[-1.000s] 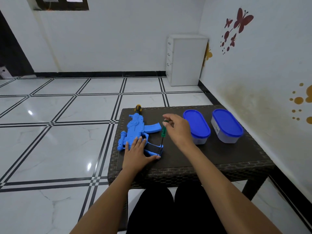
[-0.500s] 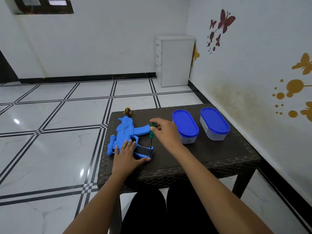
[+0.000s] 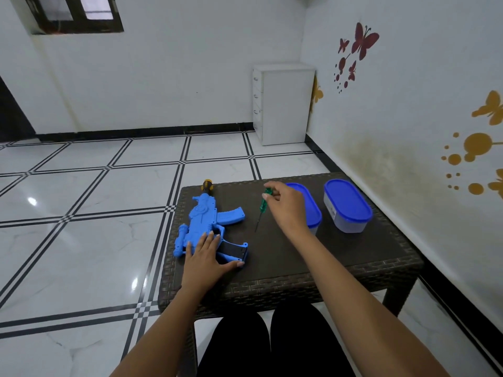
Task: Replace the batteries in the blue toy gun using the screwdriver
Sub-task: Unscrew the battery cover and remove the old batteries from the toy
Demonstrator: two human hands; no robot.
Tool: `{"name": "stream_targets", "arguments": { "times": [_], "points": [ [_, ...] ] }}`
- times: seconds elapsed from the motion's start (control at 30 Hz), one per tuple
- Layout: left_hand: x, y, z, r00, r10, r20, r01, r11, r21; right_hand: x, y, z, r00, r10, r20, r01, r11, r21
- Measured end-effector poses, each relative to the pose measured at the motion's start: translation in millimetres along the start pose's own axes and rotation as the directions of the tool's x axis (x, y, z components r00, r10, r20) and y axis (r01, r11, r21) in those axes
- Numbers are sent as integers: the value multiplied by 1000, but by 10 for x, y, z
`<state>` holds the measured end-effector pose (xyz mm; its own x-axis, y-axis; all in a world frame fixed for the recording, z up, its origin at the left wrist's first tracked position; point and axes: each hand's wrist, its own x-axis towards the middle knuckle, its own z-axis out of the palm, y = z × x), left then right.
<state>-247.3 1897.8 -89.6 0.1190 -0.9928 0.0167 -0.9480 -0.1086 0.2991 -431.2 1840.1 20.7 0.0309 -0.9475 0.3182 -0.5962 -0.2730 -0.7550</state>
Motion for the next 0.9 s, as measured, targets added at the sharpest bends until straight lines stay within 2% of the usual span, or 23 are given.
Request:
{"name": "stream_targets", "arguments": {
  "times": [0.13, 0.27, 0.4, 0.5, 0.57, 0.67, 0.73, 0.83, 0.9],
  "points": [
    [-18, 15, -1, 1000, 7, -5, -7, 1000, 4, -93, 107, 85, 999, 14, -31, -14, 1000, 2],
    [-13, 16, -27, 999, -18, 49, 20, 999, -31, -102, 106, 80, 999, 0, -44, 0, 1000, 8],
    [-29, -28, -4, 971, -239, 25, 241, 967, -88, -90, 152, 55, 1000, 13, -18, -13, 1000, -17],
    [-19, -159, -91, 917, -393, 66, 398, 889, -226, -93, 208, 33, 1000, 24, 4, -24, 999, -33],
    [15, -257, -172, 893, -440, 99, 448, 839, -310, -116, 243, 15, 999, 31, 12, -30, 998, -47],
    [53, -273, -227, 894, -439, 90, 443, 832, -335, -141, 291, -17, 999, 28, 15, -27, 996, -82],
    [56, -241, -231, 899, -434, 65, 418, 804, -422, -157, 311, -57, 999, 23, 29, -19, 994, -109],
    [53, -168, -297, 931, -365, -30, 298, 803, -516, -185, 355, -117, 999, 5, 45, 1, 990, -141],
    [109, -81, -422, 944, -293, -152, 182, 846, -502, -208, 387, -157, 999, 2, 54, 7, 987, -163]
  ]
}}
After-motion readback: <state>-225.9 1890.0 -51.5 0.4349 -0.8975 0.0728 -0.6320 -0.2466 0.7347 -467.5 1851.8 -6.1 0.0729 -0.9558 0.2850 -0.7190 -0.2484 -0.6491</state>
